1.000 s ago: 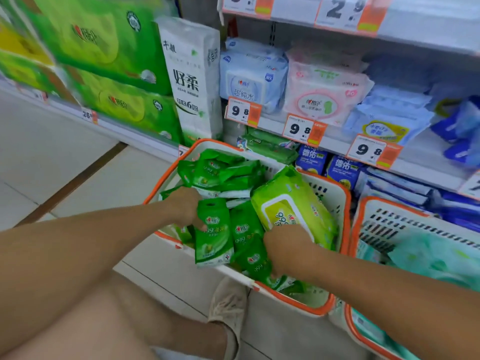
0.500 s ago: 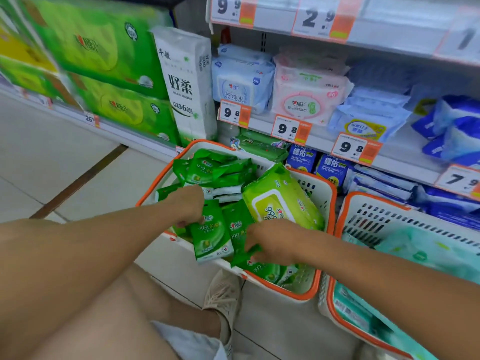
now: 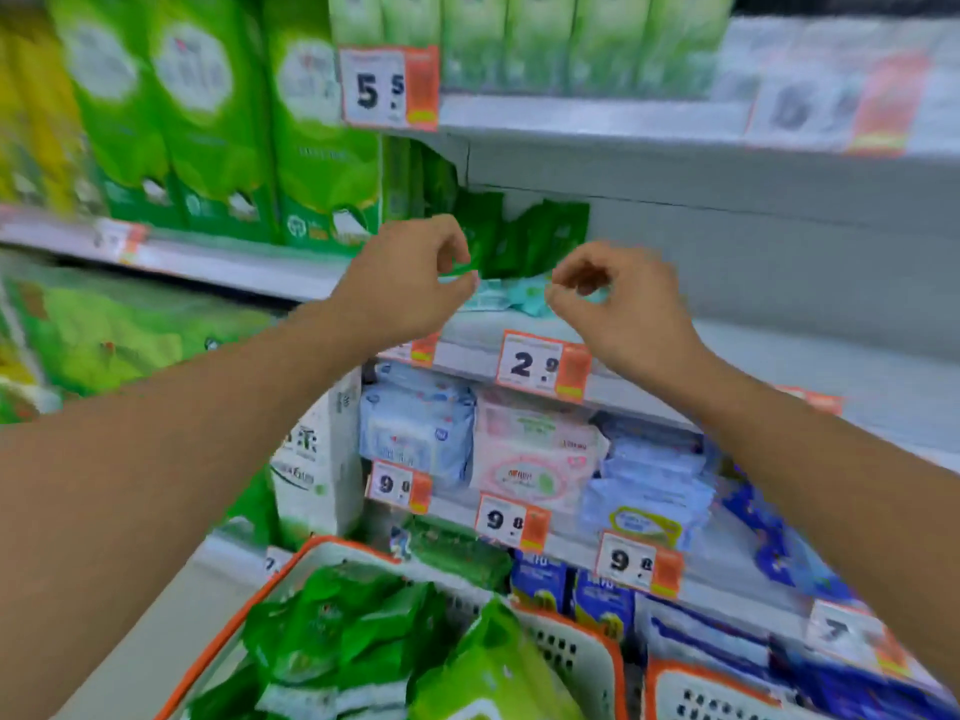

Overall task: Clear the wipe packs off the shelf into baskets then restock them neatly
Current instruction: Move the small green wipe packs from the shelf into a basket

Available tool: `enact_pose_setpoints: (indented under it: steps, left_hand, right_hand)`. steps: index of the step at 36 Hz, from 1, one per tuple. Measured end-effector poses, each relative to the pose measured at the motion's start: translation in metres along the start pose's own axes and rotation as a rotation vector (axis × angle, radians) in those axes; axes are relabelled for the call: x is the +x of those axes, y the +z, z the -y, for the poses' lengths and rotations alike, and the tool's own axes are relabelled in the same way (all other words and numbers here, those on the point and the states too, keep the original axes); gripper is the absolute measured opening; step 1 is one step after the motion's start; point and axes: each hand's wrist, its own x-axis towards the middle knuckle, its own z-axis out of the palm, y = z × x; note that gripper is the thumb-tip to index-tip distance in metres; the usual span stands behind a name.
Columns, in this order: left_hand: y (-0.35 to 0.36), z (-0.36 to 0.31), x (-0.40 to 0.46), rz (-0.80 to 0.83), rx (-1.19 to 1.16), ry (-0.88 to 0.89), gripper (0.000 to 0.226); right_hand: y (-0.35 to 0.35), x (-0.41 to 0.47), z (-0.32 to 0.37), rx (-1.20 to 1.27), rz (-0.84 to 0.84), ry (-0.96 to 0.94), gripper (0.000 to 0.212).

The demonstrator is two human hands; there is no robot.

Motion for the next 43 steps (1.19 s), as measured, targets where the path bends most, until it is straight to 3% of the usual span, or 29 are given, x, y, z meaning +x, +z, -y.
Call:
enact_pose_setpoints:
  steps: [2, 4, 6, 8, 10, 12, 16, 19, 23, 27, 29, 32, 36, 39, 43]
  left_hand:
    - [0.012, 0.018, 0.027, 0.177, 0.199, -0.111, 0.051]
    - [0.026, 0.033, 0.044, 0.376, 0.307, -0.244, 0.073]
    - [0.041, 0.045, 0.055, 0.485, 0.312, -0.321, 0.089]
    - [0.052, 0.054, 0.067, 0.575, 0.323, -0.333, 0.098]
    - [0.058, 0.062, 0.077, 0.664, 0.336, -0.33, 0.1]
    - [0.056, 0.07, 0.087, 0.712, 0.303, -0.355, 0.099]
    - [0.064, 0.095, 0.113, 0.625, 0.239, -0.377, 0.1]
    - [0.091, 0.105, 0.123, 0.719, 0.344, -0.345, 0.095]
    - [0.127, 0.108, 0.124, 0.683, 0.388, -0.301, 0.081]
    - [0.131, 0.093, 0.126, 0.667, 0.332, -0.35, 0.077]
    - [0.124, 0.081, 0.126, 0.651, 0.242, -0.415, 0.076]
    - [0.116, 0.063, 0.122, 0.547, 0.173, -0.466, 0.083]
    - [0.098, 0.036, 0.107, 0.259, 0.087, -0.481, 0.106]
    - [0.086, 0.016, 0.092, 0.13, -0.044, -0.488, 0.1]
    - [0.069, -0.024, 0.071, -0.006, -0.197, -0.42, 0.074]
  right_hand:
    - [0.008, 0.035, -0.017, -0.177, 0.136, 0.122, 0.029]
    - [0.018, 0.061, -0.036, -0.314, 0.318, 0.349, 0.069]
    - [0.027, 0.077, -0.057, -0.256, 0.411, 0.564, 0.106]
    - [0.033, 0.087, -0.079, -0.165, 0.433, 0.741, 0.115]
    - [0.037, 0.097, -0.099, -0.087, 0.403, 0.86, 0.113]
    - [0.039, 0.107, -0.114, -0.03, 0.353, 0.911, 0.097]
    - [0.053, 0.127, -0.133, -0.013, 0.374, 0.949, 0.082]
    - [0.069, 0.143, -0.147, -0.019, 0.41, 0.988, 0.077]
    - [0.081, 0.151, -0.159, -0.042, 0.477, 0.936, 0.047]
    - [0.071, 0.151, -0.166, 0.046, 0.494, 0.945, 0.062]
    - [0.061, 0.145, -0.165, 0.119, 0.475, 0.964, 0.058]
    - [0.04, 0.132, -0.157, 0.266, 0.428, 0.954, 0.054]
    - [0.005, 0.107, -0.142, 0.469, 0.24, 0.912, 0.043]
    - [-0.026, 0.081, -0.132, 0.703, 0.111, 0.886, 0.044]
    - [-0.07, 0.045, -0.12, 0.938, 0.05, 0.881, 0.051]
